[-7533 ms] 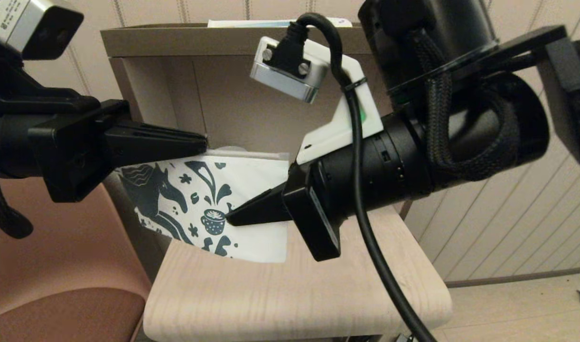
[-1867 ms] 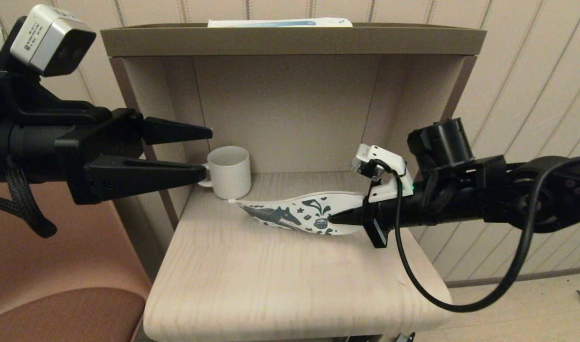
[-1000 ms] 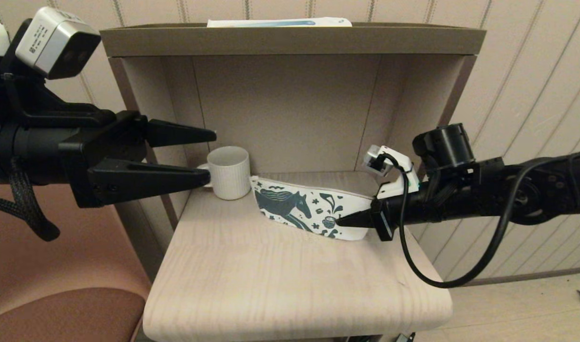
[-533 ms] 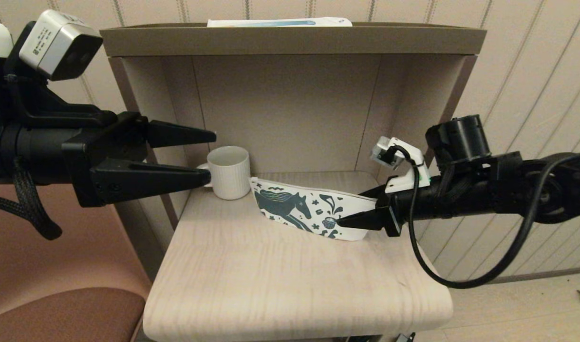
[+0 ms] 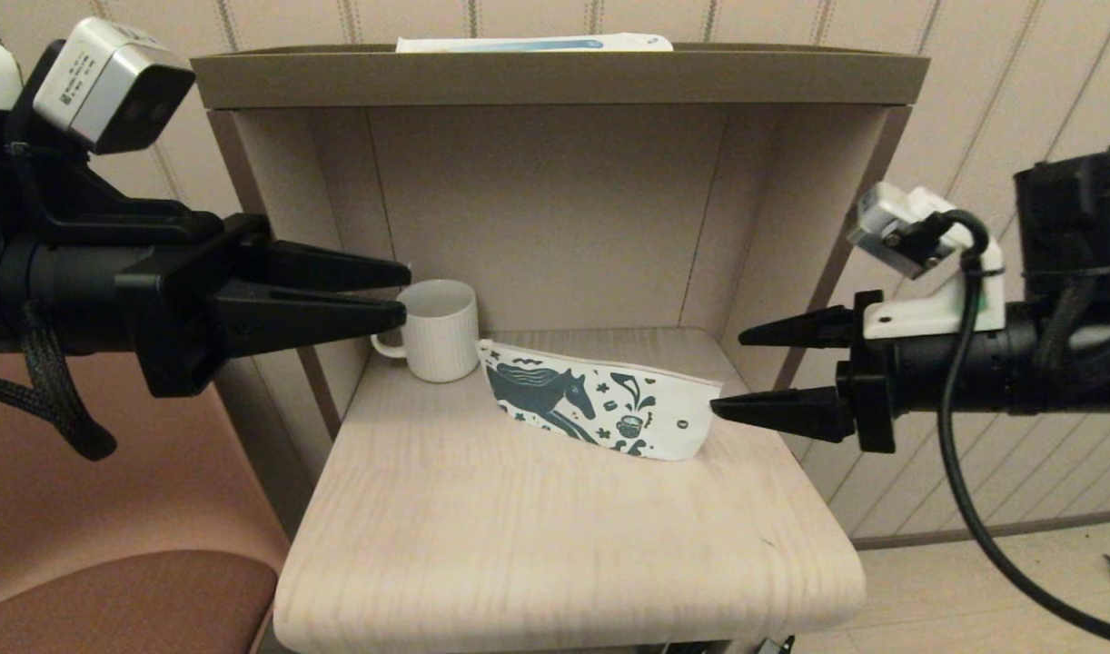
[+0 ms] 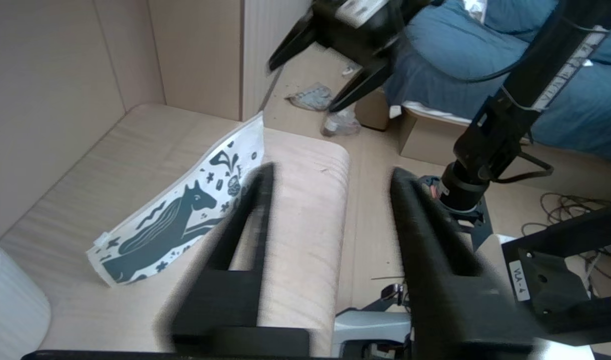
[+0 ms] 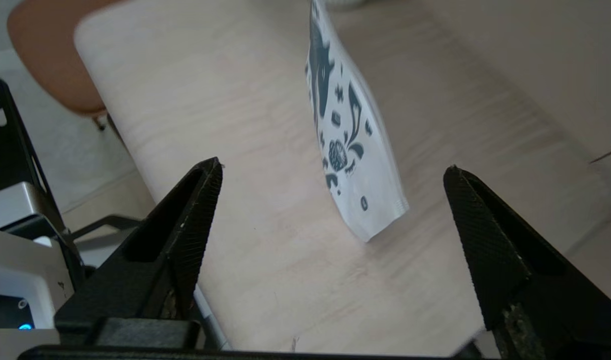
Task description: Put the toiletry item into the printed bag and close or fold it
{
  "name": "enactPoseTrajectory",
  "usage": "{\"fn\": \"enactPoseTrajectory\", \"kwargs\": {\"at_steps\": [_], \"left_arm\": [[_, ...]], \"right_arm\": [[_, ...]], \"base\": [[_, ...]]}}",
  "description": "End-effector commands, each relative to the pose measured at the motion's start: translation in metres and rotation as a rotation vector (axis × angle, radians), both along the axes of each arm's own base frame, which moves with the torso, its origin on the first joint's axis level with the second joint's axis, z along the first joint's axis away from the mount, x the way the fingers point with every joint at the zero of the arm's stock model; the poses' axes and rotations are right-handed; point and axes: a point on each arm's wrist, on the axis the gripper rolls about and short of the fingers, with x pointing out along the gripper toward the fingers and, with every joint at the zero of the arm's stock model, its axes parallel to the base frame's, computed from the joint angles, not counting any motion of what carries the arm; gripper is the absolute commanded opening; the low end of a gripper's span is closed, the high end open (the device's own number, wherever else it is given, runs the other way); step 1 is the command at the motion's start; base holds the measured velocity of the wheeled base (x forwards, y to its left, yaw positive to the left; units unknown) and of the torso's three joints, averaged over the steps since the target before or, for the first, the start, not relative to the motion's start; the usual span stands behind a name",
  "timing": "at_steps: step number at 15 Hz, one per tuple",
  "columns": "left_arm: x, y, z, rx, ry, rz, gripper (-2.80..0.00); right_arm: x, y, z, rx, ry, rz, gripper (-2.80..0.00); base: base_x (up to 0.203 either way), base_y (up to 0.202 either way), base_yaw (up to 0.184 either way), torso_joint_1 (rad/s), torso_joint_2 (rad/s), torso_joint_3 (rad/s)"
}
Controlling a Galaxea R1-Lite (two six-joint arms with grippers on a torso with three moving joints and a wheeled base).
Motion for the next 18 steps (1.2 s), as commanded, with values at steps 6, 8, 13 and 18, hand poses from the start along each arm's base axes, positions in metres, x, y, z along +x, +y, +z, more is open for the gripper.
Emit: {"fn": "enactPoseTrajectory", "kwargs": {"at_steps": [6, 8, 13, 18], "left_arm": [[-0.025, 0.015, 0.000, -0.002, -0.019, 0.049, -2.80], [-0.042, 0.033, 0.003, -0.005, -0.039, 0.125, -2.80], [-0.102, 0.055, -0.003, 0.034, -0.025, 0.360, -2.80], [-0.165, 0.073, 0.001, 0.005, -0.018, 0.581, -2.80]], "right_arm": [[-0.063, -0.024, 0.031, 0.025, -0.099, -0.043, 0.00], [-0.088, -0.037, 0.036, 0.025, -0.111, -0.078, 0.00], [-0.124, -0.056, 0.035, 0.135, -0.047, -0.206, 0.00], [-0.151, -0.069, 0.038, 0.213, 0.011, -0.440, -2.80]], "base": [[0.000, 0.000, 0.000, 0.000, 0.00, 0.000], [0.000, 0.000, 0.000, 0.000, 0.00, 0.000], [0.000, 0.000, 0.000, 0.000, 0.00, 0.000], [0.000, 0.000, 0.000, 0.000, 0.00, 0.000]]}}
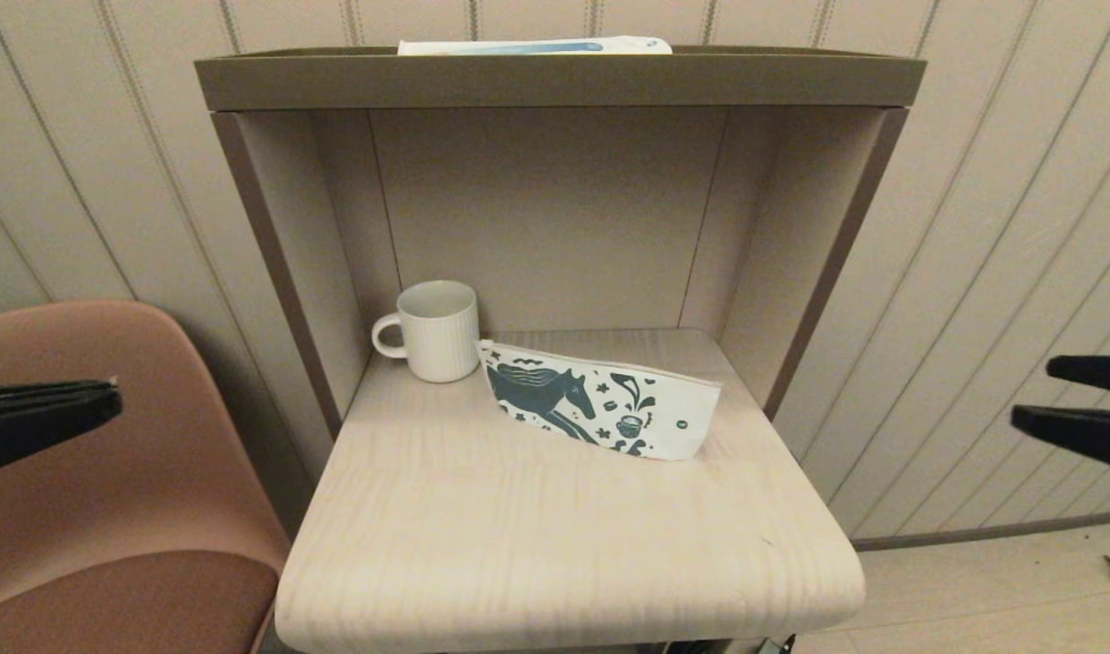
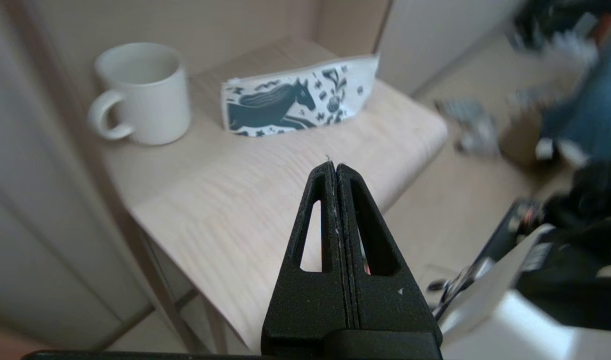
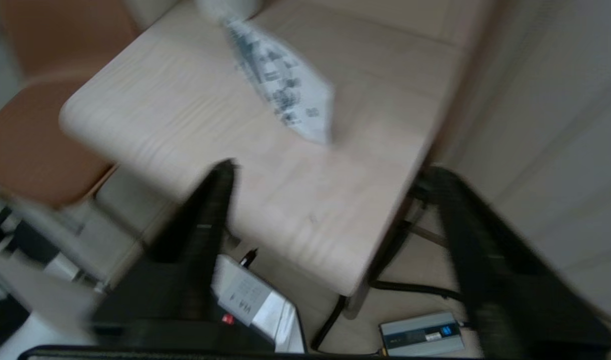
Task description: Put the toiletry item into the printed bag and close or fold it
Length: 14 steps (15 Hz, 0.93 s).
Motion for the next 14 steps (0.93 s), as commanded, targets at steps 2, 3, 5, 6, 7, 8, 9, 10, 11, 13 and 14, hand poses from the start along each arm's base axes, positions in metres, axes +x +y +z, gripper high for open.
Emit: {"fn": "enactPoseTrajectory", "kwargs": {"at_steps": [2, 3, 5, 6, 7, 8, 9, 10, 11, 13, 14], "left_arm": [[-0.051, 0.007, 0.007, -0.059, -0.067, 0.116, -2.80], [-0.059, 0.009, 0.004, -0.062, -0.068, 0.182, -2.80], [-0.077, 0.011, -0.002, -0.063, -0.067, 0.237, -2.80], [-0.085, 0.011, -0.006, -0.064, -0.064, 0.243, -2.80], [-0.093, 0.012, -0.010, -0.065, -0.064, 0.246, -2.80], [-0.100, 0.012, -0.014, -0.066, -0.066, 0.249, -2.80], [-0.108, 0.012, -0.020, -0.066, -0.073, 0.257, -2.80], [-0.116, 0.013, -0.029, -0.066, -0.086, 0.280, -2.80], [-0.123, 0.014, -0.038, -0.064, -0.097, 0.312, -2.80], [-0.135, 0.016, -0.061, -0.056, -0.096, 0.378, -2.80], [-0.139, 0.017, -0.075, -0.046, -0.079, 0.427, -2.80]], "right_arm": [[-0.022, -0.005, 0.005, 0.039, -0.010, -0.057, -2.80], [-0.028, -0.007, 0.006, 0.062, 0.028, -0.076, -2.80], [-0.039, -0.009, 0.007, 0.092, 0.027, -0.105, -2.80], [-0.045, -0.010, 0.006, 0.094, 0.023, -0.110, -2.80], [-0.051, -0.011, 0.004, 0.093, 0.031, -0.113, -2.80], [-0.058, -0.012, 0.003, 0.093, 0.035, -0.119, -2.80], [-0.066, -0.013, 0.000, 0.091, 0.033, -0.139, -2.80], [-0.077, -0.015, -0.005, 0.087, 0.025, -0.159, -2.80], [-0.088, -0.016, -0.012, 0.084, 0.012, -0.177, -2.80], [-0.110, -0.016, -0.034, 0.075, -0.013, -0.218, -2.80], [-0.120, -0.016, -0.048, 0.063, -0.024, -0.247, -2.80]], "base": [[0.000, 0.000, 0.000, 0.000, 0.00, 0.000], [0.000, 0.000, 0.000, 0.000, 0.00, 0.000], [0.000, 0.000, 0.000, 0.000, 0.00, 0.000], [0.000, 0.000, 0.000, 0.000, 0.00, 0.000], [0.000, 0.000, 0.000, 0.000, 0.00, 0.000], [0.000, 0.000, 0.000, 0.000, 0.00, 0.000], [0.000, 0.000, 0.000, 0.000, 0.00, 0.000], [0.000, 0.000, 0.000, 0.000, 0.00, 0.000], [0.000, 0.000, 0.000, 0.000, 0.00, 0.000], [0.000, 0.000, 0.000, 0.000, 0.00, 0.000], [0.000, 0.000, 0.000, 0.000, 0.00, 0.000]]}}
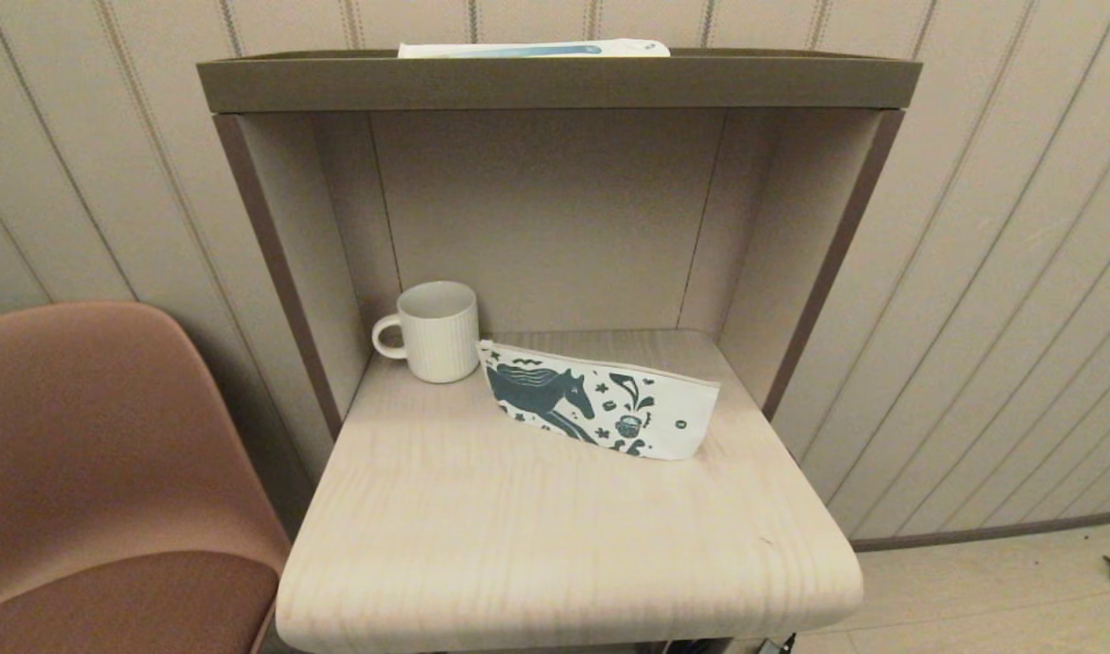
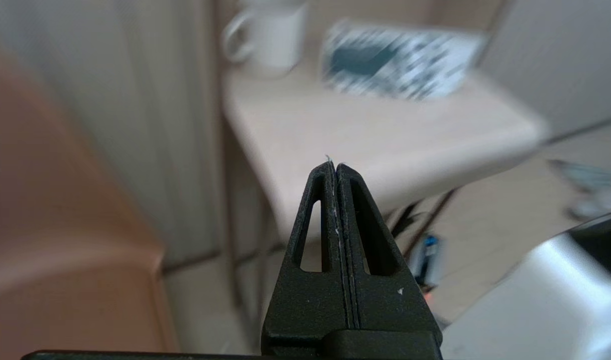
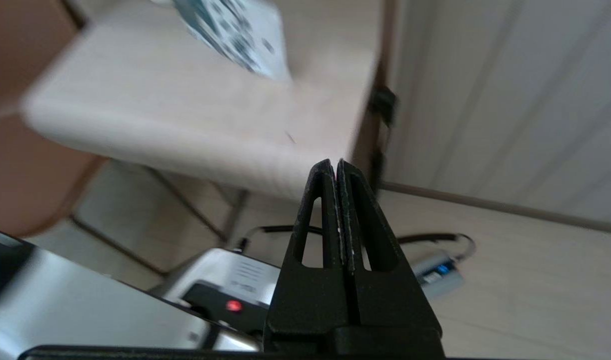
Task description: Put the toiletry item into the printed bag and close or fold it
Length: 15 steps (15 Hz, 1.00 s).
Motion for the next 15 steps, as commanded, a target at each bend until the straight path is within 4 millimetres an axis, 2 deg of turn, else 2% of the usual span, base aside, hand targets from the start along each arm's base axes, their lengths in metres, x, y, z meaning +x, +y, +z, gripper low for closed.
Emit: {"fn": "enactPoseTrajectory", "kwargs": {"at_steps": [1, 3, 5, 6, 8, 11, 12, 15], "left_arm": [[-0.015, 0.001, -0.027, 0.007, -0.022, 0.072, -2.80], [-0.017, 0.002, -0.055, 0.082, -0.021, 0.171, -2.80], [-0.021, 0.003, -0.080, 0.136, -0.043, 0.240, -2.80], [-0.020, 0.004, -0.091, 0.152, -0.044, 0.271, -2.80], [-0.015, 0.005, -0.106, 0.165, -0.016, 0.326, -2.80], [0.002, 0.006, -0.121, 0.176, -0.054, 0.405, -2.80], [0.007, 0.006, -0.126, 0.184, -0.074, 0.412, -2.80], [0.013, 0.006, -0.139, 0.202, -0.056, 0.399, -2.80]], "right_arm": [[-0.030, 0.001, -0.030, -0.023, -0.065, -0.049, -2.80], [-0.038, 0.004, -0.067, -0.097, -0.058, -0.077, -2.80], [-0.031, 0.004, -0.093, -0.142, 0.000, -0.075, -2.80], [-0.026, 0.004, -0.103, -0.148, 0.013, -0.075, -2.80], [-0.008, 0.002, -0.120, -0.159, -0.067, -0.085, -2.80], [0.013, 0.000, -0.163, -0.226, -0.167, -0.091, -2.80], [0.016, 0.000, -0.170, -0.277, -0.197, -0.075, -2.80], [0.016, -0.001, -0.171, -0.243, -0.214, 0.010, -2.80]], "base": [[0.000, 0.000, 0.000, 0.000, 0.00, 0.000], [0.000, 0.000, 0.000, 0.000, 0.00, 0.000], [0.000, 0.000, 0.000, 0.000, 0.00, 0.000], [0.000, 0.000, 0.000, 0.000, 0.00, 0.000], [0.000, 0.000, 0.000, 0.000, 0.00, 0.000], [0.000, 0.000, 0.000, 0.000, 0.00, 0.000], [0.000, 0.000, 0.000, 0.000, 0.00, 0.000], [0.000, 0.000, 0.000, 0.000, 0.00, 0.000]]}}
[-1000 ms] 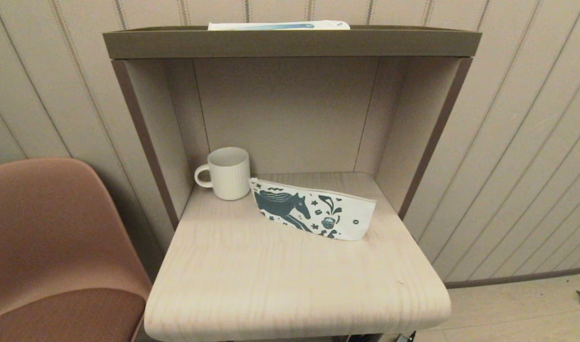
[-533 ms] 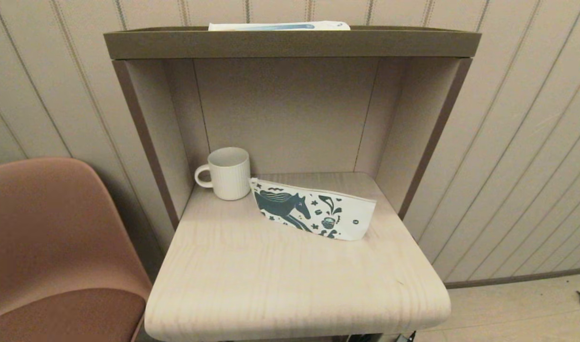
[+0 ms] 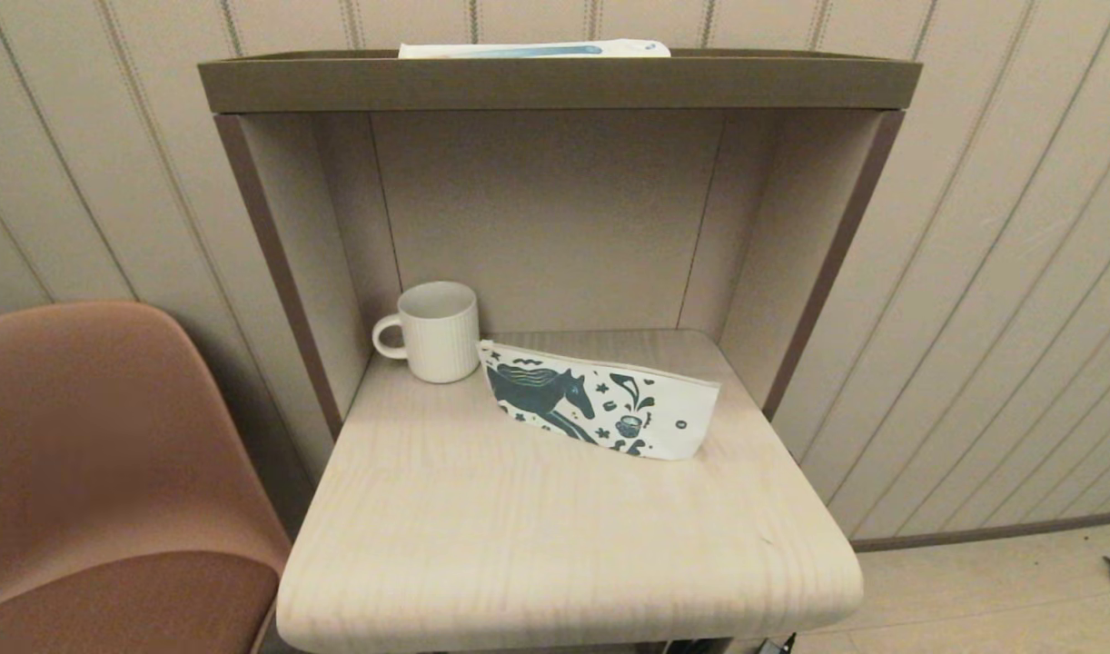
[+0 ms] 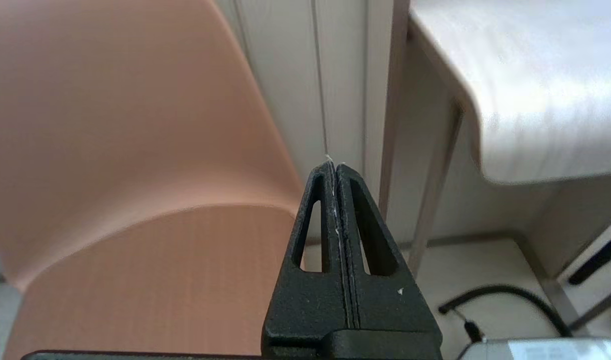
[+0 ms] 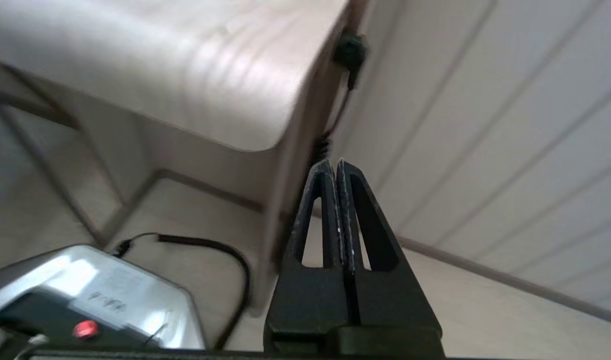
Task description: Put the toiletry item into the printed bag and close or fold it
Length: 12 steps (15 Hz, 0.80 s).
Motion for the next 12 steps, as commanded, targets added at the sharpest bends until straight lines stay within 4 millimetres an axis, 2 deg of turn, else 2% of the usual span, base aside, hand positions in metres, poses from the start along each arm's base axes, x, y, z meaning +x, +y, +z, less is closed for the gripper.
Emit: {"fn": "enactPoseTrajectory", "kwargs": {"at_steps": [1, 4, 6, 10, 12], "left_arm": [[0.002, 0.000, -0.005, 0.001, 0.017, 0.000, -2.80], [0.007, 0.000, -0.015, 0.010, 0.017, -0.001, -2.80], [0.009, 0.000, -0.017, 0.001, -0.007, -0.009, -2.80], [0.010, 0.000, -0.017, -0.005, -0.014, -0.011, -2.80], [0.010, 0.000, -0.017, -0.062, -0.013, 0.001, -2.80]], "right_arm": [[-0.004, -0.001, -0.003, 0.022, -0.032, 0.004, -2.80], [-0.021, -0.004, -0.011, 0.053, -0.151, -0.208, -2.80], [-0.026, -0.005, -0.018, 0.088, -0.157, -0.285, -2.80], [-0.026, -0.005, -0.018, 0.109, -0.150, -0.267, -2.80], [-0.026, -0.005, -0.018, 0.163, -0.149, -0.276, -2.80]], "base": [[0.000, 0.000, 0.000, 0.000, 0.00, 0.000], [0.000, 0.000, 0.000, 0.000, 0.00, 0.000], [0.000, 0.000, 0.000, 0.000, 0.00, 0.000], [0.000, 0.000, 0.000, 0.000, 0.00, 0.000], [0.000, 0.000, 0.000, 0.000, 0.00, 0.000]]}}
